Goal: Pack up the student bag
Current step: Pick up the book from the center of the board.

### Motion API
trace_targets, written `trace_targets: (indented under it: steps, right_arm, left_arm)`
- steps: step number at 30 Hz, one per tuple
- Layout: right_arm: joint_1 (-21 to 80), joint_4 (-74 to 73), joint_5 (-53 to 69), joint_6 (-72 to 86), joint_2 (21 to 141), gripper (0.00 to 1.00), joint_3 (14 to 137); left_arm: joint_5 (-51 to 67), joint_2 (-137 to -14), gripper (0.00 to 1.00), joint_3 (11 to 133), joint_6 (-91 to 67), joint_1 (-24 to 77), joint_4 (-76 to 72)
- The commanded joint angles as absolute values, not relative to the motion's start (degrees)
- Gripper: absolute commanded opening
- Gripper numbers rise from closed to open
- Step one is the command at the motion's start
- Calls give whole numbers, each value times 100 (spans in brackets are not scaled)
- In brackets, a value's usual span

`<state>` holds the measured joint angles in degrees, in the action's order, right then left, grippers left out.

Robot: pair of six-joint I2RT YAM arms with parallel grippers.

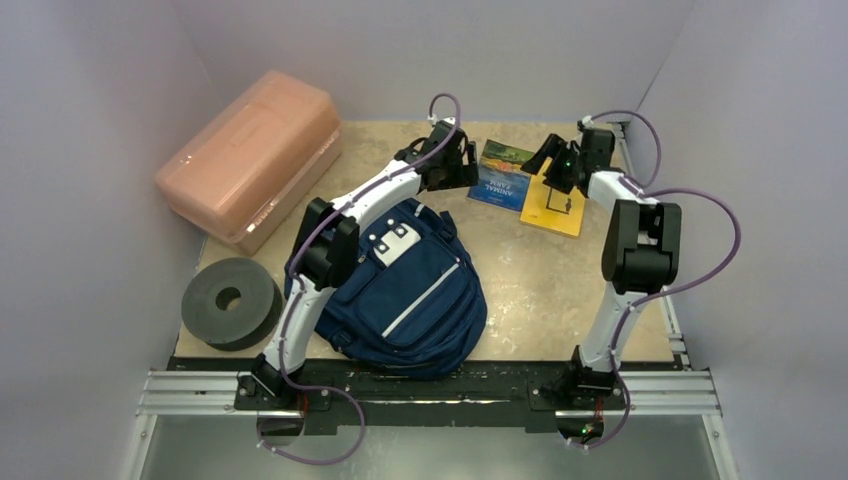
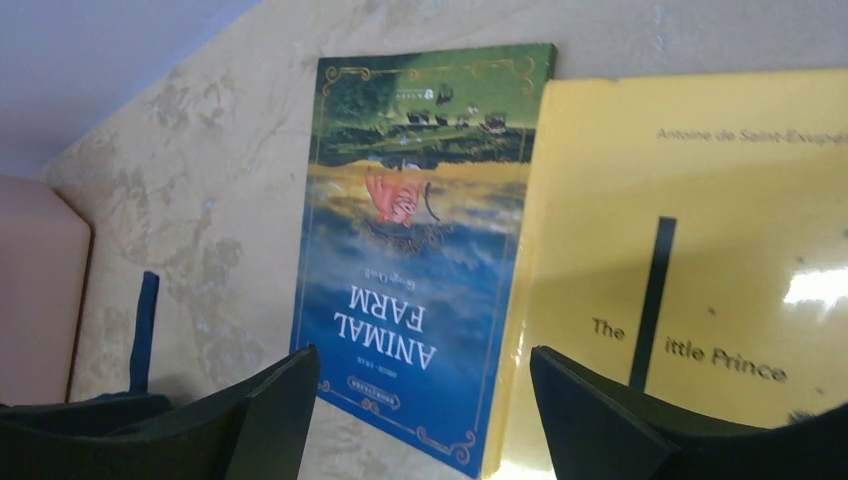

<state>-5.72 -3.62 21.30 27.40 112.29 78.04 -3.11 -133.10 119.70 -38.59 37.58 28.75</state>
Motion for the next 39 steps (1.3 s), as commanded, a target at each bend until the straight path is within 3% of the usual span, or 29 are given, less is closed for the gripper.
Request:
trace_targets:
  steps: [1, 6, 13, 18, 22, 25, 31, 39]
  right_arm:
    - [-343, -255, 2090, 2558, 11435, 80, 8503]
    - [-56, -493, 1629, 2373, 11828, 77, 8909]
    - [223, -757, 1078, 2129, 12104, 66, 8929]
    - [237, -709, 1112, 2061, 12109, 64, 8727]
    - [237, -694, 1204, 2065, 12151, 64, 8671]
    - [238, -694, 1383, 2065, 12224, 63, 8657]
    - [237, -579, 1832, 2196, 12422, 60, 8501]
    - [237, -324, 2249, 2403, 12387, 60, 8280]
  left_arm:
    - [-410, -13672, 78, 12711, -4418, 3631, 2386]
    - [142, -14353, 66, 13095, -5077, 3569, 2137]
    - [273, -14917, 66, 13427, -5795, 3571, 2163]
    - [512, -15030, 63, 13424, -6030, 3613, 1942]
    - [1012, -14939, 43, 13384, -6064, 3613, 1456]
    - [1309, -14661, 37, 13112, -6019, 3613, 887]
    - [1752, -14575, 34, 13134, -6151, 3597, 426]
    - [1886, -14940, 47, 13310, -6491, 3600, 693]
